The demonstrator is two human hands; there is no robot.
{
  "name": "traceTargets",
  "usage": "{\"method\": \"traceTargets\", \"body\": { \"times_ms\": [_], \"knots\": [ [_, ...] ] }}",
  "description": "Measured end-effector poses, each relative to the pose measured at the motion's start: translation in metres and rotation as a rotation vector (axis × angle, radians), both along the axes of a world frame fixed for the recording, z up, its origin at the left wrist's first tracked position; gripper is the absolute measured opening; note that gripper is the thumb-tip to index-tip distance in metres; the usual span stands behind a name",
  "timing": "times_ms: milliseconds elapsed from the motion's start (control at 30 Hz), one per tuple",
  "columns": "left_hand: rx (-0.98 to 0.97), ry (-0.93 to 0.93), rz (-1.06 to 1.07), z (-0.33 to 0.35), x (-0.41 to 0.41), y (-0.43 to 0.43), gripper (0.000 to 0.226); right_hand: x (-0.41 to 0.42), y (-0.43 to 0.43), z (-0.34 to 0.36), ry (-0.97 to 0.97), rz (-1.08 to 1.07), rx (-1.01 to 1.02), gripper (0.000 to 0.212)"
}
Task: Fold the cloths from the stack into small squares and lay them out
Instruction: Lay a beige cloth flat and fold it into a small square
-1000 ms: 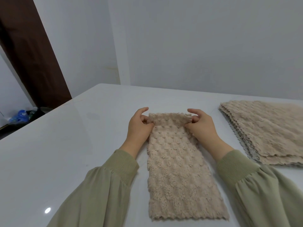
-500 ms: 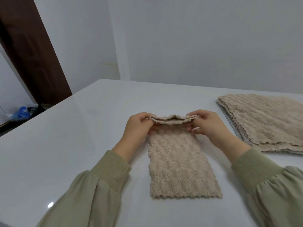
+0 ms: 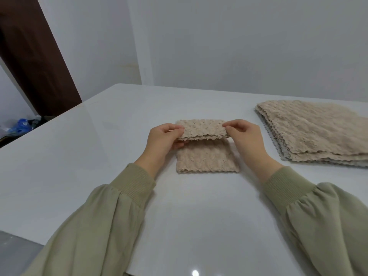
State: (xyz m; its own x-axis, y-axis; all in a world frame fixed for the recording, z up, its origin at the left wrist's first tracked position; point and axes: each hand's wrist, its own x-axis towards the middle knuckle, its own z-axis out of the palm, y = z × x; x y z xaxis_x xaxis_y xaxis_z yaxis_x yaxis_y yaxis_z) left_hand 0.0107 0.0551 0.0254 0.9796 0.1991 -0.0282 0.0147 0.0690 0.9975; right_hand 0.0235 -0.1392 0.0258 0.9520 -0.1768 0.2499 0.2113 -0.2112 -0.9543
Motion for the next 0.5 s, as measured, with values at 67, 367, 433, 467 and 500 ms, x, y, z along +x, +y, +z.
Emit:
{"method": "traceTargets", "body": {
  "times_ms": [67, 367, 433, 467, 500],
  "knots": [
    [0.039, 0.019, -0.042, 0.002, -0.008, 0.001, 0.009, -0.009, -0.004, 0.001, 0.000, -0.011, -0.016, 0.020],
    [0.186, 0.020, -0.130, 0.005, -0.035, 0.009, 0.006, -0.042, -0.014, -0.006, -0.091, -0.004, -0.192, 0.019],
    [0.227, 0.037, -0.174, 0.005, -0.039, 0.011, 0.004, -0.049, -0.016, -0.010, -0.045, 0.059, -0.282, 0.019],
    [0.264, 0.052, -0.188, 0.005, -0.041, 0.011, 0.006, -0.053, -0.017, -0.012, -0.007, 0.090, -0.316, 0.020],
    [0.297, 0.067, -0.192, 0.004, -0.042, 0.011, 0.008, -0.055, -0.017, -0.014, 0.012, 0.102, -0.337, 0.021]
  ]
}}
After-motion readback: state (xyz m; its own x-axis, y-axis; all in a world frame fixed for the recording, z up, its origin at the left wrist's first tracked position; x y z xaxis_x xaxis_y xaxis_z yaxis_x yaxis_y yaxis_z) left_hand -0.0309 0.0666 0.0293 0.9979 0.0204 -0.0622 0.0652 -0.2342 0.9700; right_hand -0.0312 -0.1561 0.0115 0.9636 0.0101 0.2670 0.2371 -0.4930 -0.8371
